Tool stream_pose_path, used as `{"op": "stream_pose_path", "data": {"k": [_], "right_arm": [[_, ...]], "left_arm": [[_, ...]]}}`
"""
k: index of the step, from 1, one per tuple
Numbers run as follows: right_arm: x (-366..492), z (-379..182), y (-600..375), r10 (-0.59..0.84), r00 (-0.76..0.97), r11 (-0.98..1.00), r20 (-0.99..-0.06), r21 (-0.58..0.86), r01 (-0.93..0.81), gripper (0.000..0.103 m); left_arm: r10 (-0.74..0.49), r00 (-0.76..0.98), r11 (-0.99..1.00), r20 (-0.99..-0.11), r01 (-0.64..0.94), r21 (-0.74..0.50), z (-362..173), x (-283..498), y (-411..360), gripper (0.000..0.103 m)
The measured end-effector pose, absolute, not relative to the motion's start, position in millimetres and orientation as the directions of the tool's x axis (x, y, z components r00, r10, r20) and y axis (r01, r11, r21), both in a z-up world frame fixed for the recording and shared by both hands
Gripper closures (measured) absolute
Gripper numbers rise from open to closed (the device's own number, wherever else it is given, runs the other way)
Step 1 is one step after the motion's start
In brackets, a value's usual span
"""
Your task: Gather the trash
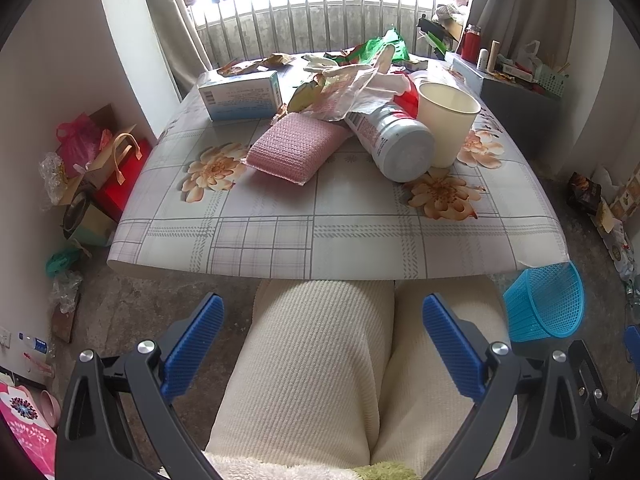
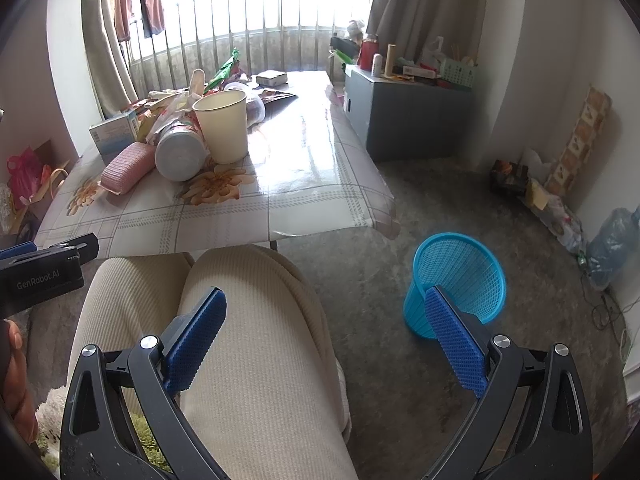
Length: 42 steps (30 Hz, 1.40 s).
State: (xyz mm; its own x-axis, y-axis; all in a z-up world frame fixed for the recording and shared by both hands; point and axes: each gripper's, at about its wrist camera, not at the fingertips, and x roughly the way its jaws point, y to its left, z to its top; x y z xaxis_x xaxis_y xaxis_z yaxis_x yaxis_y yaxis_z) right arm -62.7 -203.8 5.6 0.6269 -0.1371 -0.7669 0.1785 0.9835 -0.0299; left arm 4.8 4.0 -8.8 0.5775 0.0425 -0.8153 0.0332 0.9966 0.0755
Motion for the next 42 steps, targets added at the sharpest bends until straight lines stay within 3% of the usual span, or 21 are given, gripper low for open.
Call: {"op": "stream_pose_path", "data": {"k": [42], "right_arm": [[-60.3,5.1,-208.1,-0.140,0.627,0.981,-0.766,-0.022,0.192,0.008]], "left_arm": [[0.043,0.581,0.996,-0.813,0.041,0.083,-14.4,7.8,4.6,0.006]]}}
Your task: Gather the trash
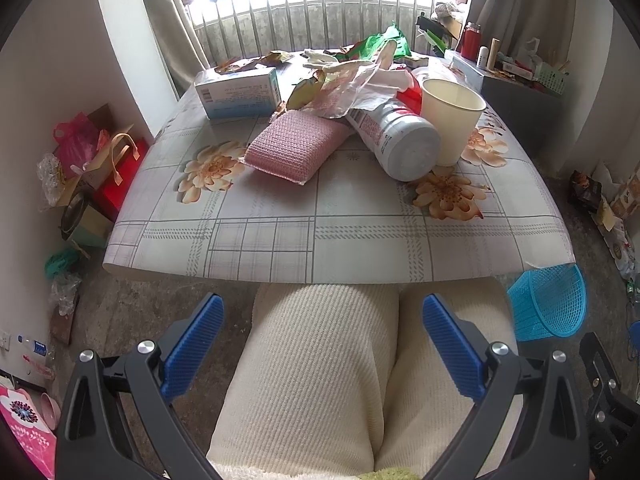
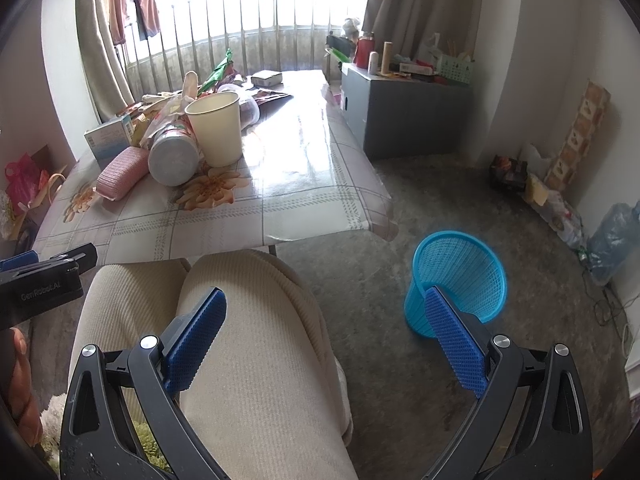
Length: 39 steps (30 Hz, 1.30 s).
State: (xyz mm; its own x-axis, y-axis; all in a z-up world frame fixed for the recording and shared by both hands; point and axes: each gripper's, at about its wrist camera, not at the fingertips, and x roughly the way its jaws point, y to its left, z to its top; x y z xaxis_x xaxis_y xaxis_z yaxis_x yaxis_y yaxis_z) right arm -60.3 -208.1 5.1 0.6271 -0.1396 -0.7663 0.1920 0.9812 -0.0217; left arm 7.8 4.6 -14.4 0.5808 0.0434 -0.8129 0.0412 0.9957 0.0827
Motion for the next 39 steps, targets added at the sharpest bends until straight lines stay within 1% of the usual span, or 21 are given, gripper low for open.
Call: {"op": "stream_pose_path", "data": {"k": [8,14,25,28,32,34,37,39], "right_arm": [[-39,14,-228,-0.142,0.648,0.974,-0.748,0.009,0.225,0.008],[-10,25,-235,-0.105,0.681,0.976,-0.725,0.054,0.209,0.008],[50,42,-231,0.028,0.699,0.970,-0.714,0.187,0.152,0.008],[65,42,-232,0.067,0.693,0.966,-0.718,0.220,0.134,0.008],[84,43,-229,0.125,0.690,0.959,-0.713,0.264,0.100,0.008],[94,43,-228,0.150,0.688,0.956,-0.710,0.283,0.083,0.008],[110,43,-228,0.198,0.680,0.943,-0.706,0.326,0.063,0.015],[122,41,-229,0.235,0.667,0.931,-0.707,0.361,0.054,0.021]], "left_arm": [[0.024,0.610,0.996,-0.792,0.056,0.072,-9,37,10,0.006],[0.004,0.609,0.997,-0.793,0.056,0.049,-5,67,21,0.006],[-0.083,0.638,0.996,-0.766,0.030,-0.083,6,118,63,0.006],[-0.132,0.652,0.990,-0.747,0.050,-0.131,7,126,70,0.006],[-0.247,0.678,0.967,-0.692,0.127,-0.221,6,133,73,0.006],[-0.276,0.685,0.959,-0.674,0.152,-0.239,7,137,71,0.006],[-0.310,0.682,0.949,-0.662,0.181,-0.258,9,144,65,0.006],[-0.329,0.681,0.942,-0.654,0.193,-0.274,10,150,63,0.006]]}}
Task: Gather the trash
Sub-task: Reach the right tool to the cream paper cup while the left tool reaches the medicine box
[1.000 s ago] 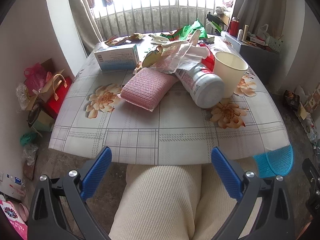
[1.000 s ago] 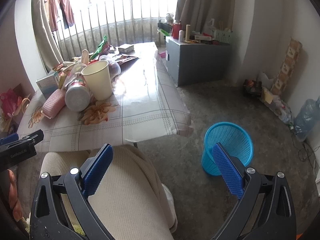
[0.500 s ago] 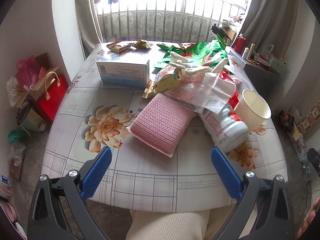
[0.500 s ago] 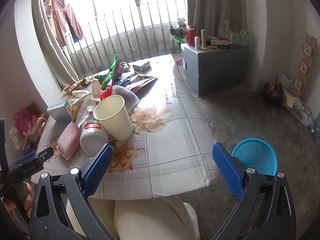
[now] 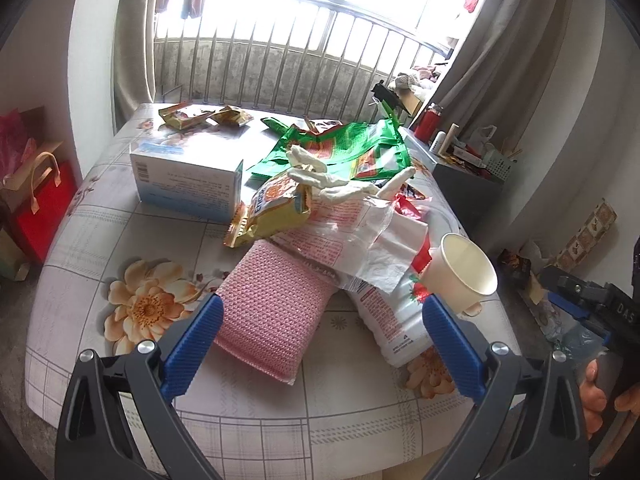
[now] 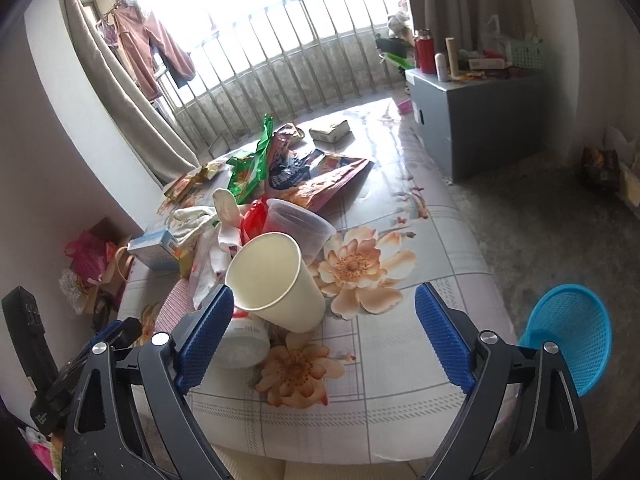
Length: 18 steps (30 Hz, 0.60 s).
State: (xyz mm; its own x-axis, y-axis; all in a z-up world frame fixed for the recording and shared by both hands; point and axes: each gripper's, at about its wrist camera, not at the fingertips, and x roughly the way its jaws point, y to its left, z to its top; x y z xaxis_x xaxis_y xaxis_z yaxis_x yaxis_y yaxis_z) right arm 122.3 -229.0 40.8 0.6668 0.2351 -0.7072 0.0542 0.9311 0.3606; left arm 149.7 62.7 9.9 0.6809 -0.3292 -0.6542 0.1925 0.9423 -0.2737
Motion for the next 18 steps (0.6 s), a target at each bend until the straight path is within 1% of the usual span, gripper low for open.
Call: {"op": "stream_pose_path", "data": {"k": [1,3,5,6,10,12,13,16,18], "right_arm": [[128,39,-229,0.250,0.659,0.926,-0.710,0.374,0.050,0.023],[138,37,-227,0.278,0.646,0.919,-0.711,0.392,0.035,0.029],[149,34,-223,0.301,0.634,0.914,-0.713,0.405,0.022,0.033],[154,33,-221,0.310,0.627,0.912,-0.715,0.411,0.018,0.038],[174,26,-215,0.343,0.594,0.905,-0.728,0.426,0.000,0.049],[181,21,-213,0.358,0.569,0.902,-0.740,0.432,-0.006,0.057],[184,18,-211,0.369,0.556,0.900,-0.745,0.436,-0.012,0.058],[188,14,-205,0.383,0.529,0.900,-0.757,0.435,-0.028,0.066],[188,12,-202,0.378,0.520,0.905,-0.767,0.424,-0.033,0.078]], "left_arm": [[-0.337,0.680,0.939,-0.651,0.196,-0.282,10,152,62,0.006],[-0.349,0.680,0.934,-0.645,0.198,-0.296,10,159,62,0.006],[-0.356,0.687,0.931,-0.634,0.200,-0.306,12,166,63,0.006],[-0.358,0.694,0.930,-0.625,0.201,-0.309,14,170,64,0.006],[-0.375,0.711,0.920,-0.595,0.204,-0.336,22,184,69,0.006],[-0.383,0.716,0.914,-0.584,0.200,-0.354,25,190,72,0.006],[-0.387,0.716,0.911,-0.581,0.199,-0.362,25,192,73,0.006],[-0.399,0.710,0.905,-0.580,0.201,-0.376,24,192,75,0.006],[-0.421,0.695,0.896,-0.584,0.218,-0.386,22,190,74,0.006]]}}
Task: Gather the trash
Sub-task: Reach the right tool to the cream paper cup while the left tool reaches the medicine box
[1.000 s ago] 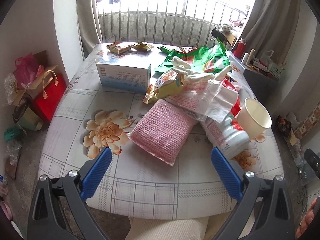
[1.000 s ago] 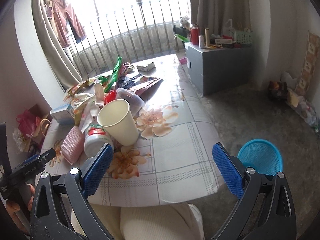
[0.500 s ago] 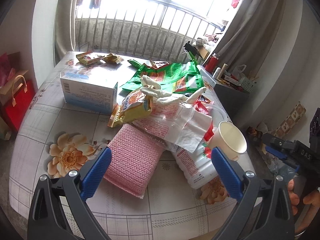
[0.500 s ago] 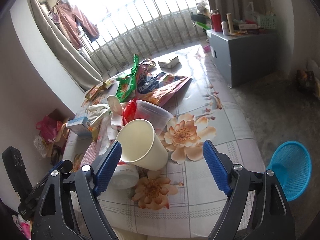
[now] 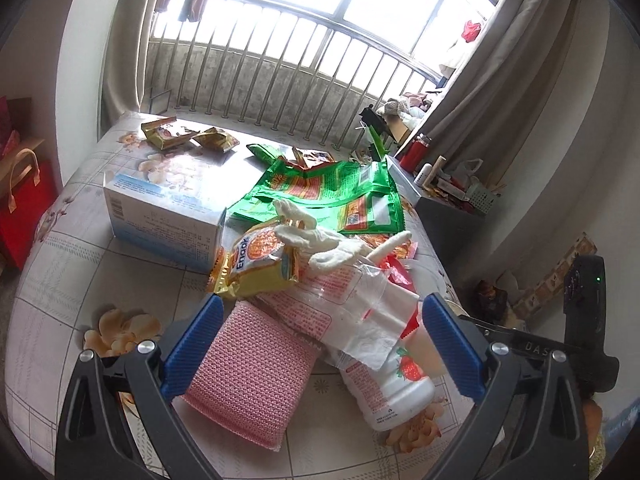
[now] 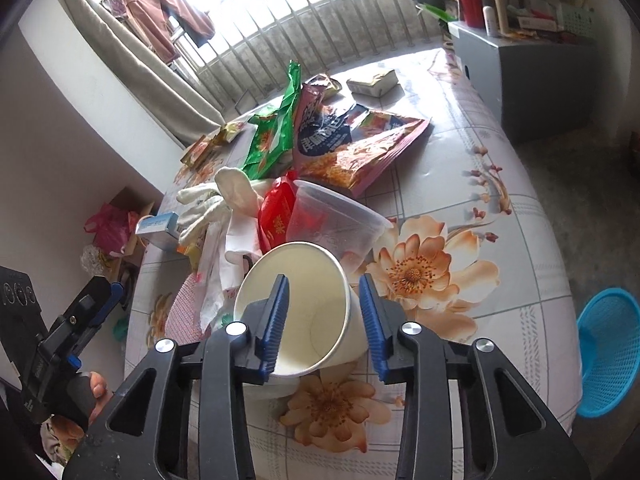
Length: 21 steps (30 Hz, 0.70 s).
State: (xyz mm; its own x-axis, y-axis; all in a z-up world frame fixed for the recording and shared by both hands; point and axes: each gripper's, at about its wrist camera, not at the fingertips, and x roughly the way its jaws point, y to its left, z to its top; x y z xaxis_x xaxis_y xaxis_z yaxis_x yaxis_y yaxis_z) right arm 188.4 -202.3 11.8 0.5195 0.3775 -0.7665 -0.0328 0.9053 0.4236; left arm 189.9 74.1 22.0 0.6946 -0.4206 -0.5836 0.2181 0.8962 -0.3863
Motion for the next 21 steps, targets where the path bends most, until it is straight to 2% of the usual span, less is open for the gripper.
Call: {"op": "stream_pose_path", "data": {"k": [1,3,6,11,14,21], "right_arm": [[187,11,-203,0.375,0.516,0.907,-0.770,0.420,-0.032,0.080],[186,9,-206,0.371,0.509,0.908,-0.777,0.419,-0.022,0.093],[183,8,-212,0.365,0.509,0.908,-0.780,0.420,-0.007,0.099],[168,14,-223,0.328,0.541,0.919,-0.775,0.395,0.008,0.100],[157,16,-234,0.305,0.556,0.922,-0.773,0.387,0.032,0.100],[140,8,-251,0.298,0.553,0.911,-0.778,0.404,0.077,0.100]], "left_arm": [[-0.434,0.686,0.891,-0.583,0.231,-0.392,21,188,73,0.006],[-0.463,0.672,0.879,-0.577,0.267,-0.394,20,181,67,0.006],[-0.508,0.645,0.859,-0.571,0.332,-0.390,19,170,54,0.009],[-0.559,0.580,0.829,-0.592,0.398,-0.393,13,159,30,0.015],[-0.575,0.554,0.817,-0.602,0.419,-0.395,11,155,22,0.016],[-0.522,0.626,0.853,-0.579,0.386,-0.351,25,159,38,0.018]]}}
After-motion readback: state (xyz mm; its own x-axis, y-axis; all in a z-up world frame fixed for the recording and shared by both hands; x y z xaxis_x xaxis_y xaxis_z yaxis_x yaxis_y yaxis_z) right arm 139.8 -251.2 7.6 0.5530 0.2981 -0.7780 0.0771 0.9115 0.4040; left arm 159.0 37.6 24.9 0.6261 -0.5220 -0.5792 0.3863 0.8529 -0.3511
